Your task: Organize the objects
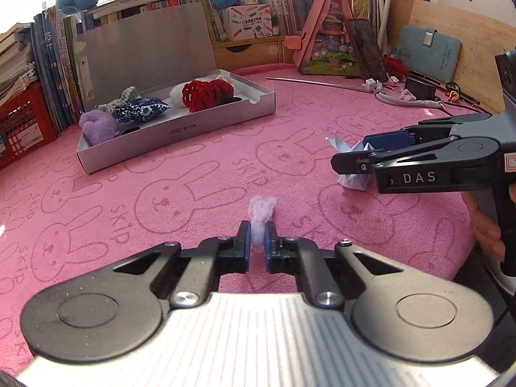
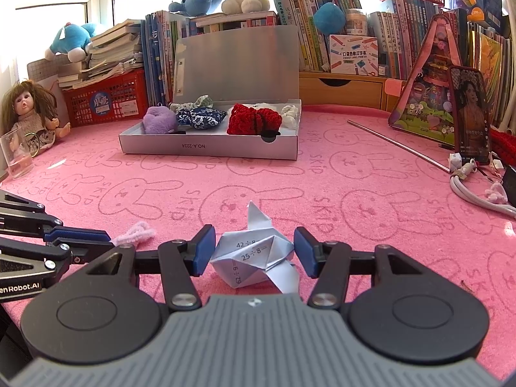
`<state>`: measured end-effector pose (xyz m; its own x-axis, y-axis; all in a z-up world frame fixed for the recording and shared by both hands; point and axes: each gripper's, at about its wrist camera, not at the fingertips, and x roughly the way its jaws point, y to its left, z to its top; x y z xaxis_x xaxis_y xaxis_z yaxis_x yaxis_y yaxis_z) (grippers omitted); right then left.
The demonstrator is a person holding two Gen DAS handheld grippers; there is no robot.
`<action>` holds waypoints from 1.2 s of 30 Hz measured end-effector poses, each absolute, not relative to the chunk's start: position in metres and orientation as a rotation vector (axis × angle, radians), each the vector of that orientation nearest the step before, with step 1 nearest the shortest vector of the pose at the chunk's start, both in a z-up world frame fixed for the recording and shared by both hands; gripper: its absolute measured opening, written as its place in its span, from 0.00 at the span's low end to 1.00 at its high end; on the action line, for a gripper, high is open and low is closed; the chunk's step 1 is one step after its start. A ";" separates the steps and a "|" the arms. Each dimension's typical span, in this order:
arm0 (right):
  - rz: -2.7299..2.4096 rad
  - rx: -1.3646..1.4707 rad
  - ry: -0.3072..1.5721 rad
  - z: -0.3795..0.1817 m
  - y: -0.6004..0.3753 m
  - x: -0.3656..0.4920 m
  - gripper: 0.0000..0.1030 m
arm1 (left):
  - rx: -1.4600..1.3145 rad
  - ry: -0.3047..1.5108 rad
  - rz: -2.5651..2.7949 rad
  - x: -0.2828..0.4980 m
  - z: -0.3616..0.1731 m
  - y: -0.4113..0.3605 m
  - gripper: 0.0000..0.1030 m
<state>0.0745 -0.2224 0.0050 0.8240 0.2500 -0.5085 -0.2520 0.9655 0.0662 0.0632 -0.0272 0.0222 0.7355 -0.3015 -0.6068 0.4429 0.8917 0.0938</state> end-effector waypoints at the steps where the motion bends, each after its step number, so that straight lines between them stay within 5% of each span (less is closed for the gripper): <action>1: 0.266 -0.004 0.540 0.005 -0.222 0.075 0.63 | 0.252 0.613 -0.405 0.066 0.024 -0.023 0.10; 8: 0.266 -0.003 0.539 0.005 -0.222 0.074 0.63 | 0.281 0.613 -0.315 0.082 0.031 -0.002 0.12; 10: 0.266 -0.001 0.539 0.005 -0.223 0.075 0.63 | 0.217 0.639 -0.356 0.078 0.034 0.002 0.21; 12: 0.266 -0.003 0.539 0.005 -0.222 0.075 0.64 | 0.204 0.643 -0.424 0.069 0.033 -0.004 0.49; 13: 0.266 -0.004 0.540 0.005 -0.222 0.075 0.64 | 0.218 0.641 -0.439 0.066 0.032 -0.008 0.52; 34: 0.282 -0.027 0.520 0.011 -0.223 0.068 0.69 | 0.288 0.606 -0.146 0.098 0.024 0.004 0.53; 36: 0.305 -0.033 0.533 0.011 -0.224 0.067 0.70 | 0.221 0.596 -0.161 0.093 0.031 0.006 0.61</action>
